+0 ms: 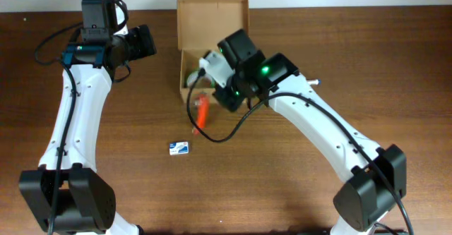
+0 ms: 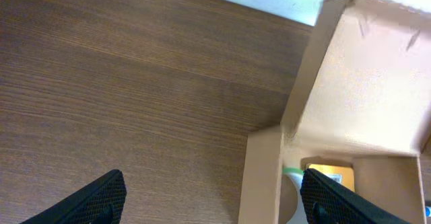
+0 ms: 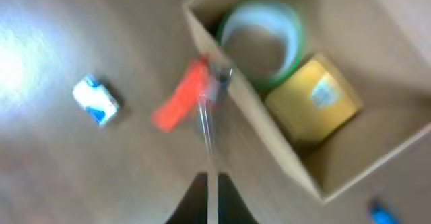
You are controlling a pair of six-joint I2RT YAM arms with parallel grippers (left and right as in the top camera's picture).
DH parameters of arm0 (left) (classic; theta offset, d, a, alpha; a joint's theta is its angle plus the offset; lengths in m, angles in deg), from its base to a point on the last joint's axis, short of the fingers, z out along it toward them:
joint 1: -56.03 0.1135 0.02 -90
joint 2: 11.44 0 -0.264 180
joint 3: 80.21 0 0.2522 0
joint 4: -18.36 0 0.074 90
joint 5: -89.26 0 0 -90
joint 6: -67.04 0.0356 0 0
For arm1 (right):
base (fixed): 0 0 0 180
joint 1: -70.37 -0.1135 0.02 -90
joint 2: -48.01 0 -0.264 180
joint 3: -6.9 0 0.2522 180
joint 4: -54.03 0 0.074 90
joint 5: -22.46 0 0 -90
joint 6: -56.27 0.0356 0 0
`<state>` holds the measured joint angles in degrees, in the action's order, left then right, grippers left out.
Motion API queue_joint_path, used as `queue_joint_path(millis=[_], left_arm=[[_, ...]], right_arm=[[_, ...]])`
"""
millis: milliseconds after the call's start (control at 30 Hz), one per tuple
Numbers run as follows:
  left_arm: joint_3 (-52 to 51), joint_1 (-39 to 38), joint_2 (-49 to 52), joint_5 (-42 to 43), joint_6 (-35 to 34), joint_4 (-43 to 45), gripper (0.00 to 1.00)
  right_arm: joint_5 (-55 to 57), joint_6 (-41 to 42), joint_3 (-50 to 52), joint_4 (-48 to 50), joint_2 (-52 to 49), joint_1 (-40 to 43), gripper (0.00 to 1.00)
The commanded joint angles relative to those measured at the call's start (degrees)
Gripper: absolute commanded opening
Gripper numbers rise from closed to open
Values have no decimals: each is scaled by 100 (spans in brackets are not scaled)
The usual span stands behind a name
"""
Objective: Pack container
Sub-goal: 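Lift the red stapler with the right gripper toward the box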
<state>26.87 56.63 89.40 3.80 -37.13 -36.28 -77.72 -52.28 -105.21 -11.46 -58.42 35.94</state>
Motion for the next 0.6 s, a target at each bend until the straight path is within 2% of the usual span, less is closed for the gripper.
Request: queue_joint_path(millis=[0,133,300,567], left_arm=[[-26,-9,39,39,105,35,83],[-26,-11,39,48,103,101,83],[-7,-11,-57,61,105,-31,83],[-7,-11,-496,61,365,-140,82]], right_arm=[[299,-518,-109,382,105,-4,4],[627,-743,-109,782,105,0,4],[907,101,-111,343,111,-4,4],[831,706,-372,118,385,-4,3]])
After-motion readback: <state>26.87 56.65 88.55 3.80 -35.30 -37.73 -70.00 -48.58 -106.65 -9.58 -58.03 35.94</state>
